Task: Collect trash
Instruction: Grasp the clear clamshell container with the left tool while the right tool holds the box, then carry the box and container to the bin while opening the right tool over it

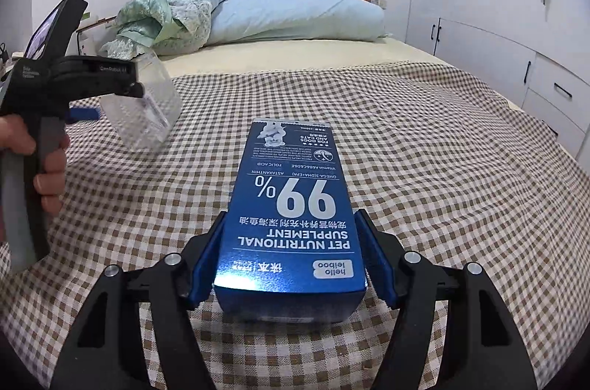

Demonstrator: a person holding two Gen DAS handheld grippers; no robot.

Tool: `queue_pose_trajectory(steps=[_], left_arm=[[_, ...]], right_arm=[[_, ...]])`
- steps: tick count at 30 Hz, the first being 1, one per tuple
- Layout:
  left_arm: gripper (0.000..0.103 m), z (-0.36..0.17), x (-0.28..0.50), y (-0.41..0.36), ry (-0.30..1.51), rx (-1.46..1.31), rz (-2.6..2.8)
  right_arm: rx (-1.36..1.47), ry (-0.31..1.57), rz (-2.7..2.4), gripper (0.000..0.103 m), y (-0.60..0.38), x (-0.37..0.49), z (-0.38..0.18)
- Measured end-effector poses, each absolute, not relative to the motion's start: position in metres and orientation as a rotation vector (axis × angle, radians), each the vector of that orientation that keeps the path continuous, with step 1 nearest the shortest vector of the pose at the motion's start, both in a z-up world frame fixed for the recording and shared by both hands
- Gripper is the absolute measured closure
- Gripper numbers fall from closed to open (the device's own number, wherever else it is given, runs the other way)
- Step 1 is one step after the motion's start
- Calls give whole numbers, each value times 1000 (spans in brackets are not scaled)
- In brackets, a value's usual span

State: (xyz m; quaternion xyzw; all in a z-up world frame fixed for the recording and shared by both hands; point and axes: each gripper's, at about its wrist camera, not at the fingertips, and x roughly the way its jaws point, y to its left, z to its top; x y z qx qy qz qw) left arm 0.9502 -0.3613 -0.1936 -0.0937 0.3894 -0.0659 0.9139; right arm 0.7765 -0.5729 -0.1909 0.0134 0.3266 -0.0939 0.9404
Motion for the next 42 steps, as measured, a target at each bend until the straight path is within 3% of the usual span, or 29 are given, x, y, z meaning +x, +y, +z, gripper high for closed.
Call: queue_pose_trajectory(steps=[6, 15, 23, 27, 32, 37, 42], left_arm=[[46, -159, 902, -344, 738, -219, -197], [46, -115, 730, -269, 712, -274, -199], [46, -58, 640, -205, 667, -291, -150], [46, -30, 594, -189, 591, -307, -179], [46, -31, 533, -190, 604, -299, -266], [45, -57, 479, -220, 764, -240, -448], [45, -99, 421, -295, 855, 10, -607]], right_arm=[[43, 665, -200, 43, -576, 776, -193], [40, 685, -214, 44, -576, 779, -195], [4, 802, -283, 45, -569, 780, -190], [117, 776, -280, 45, -571, 710, -145], [137, 684, -268, 45, -567, 543, -106], [125, 750, -348, 45, -576, 380, -114], [98, 894, -425, 45, -586, 259, -156]])
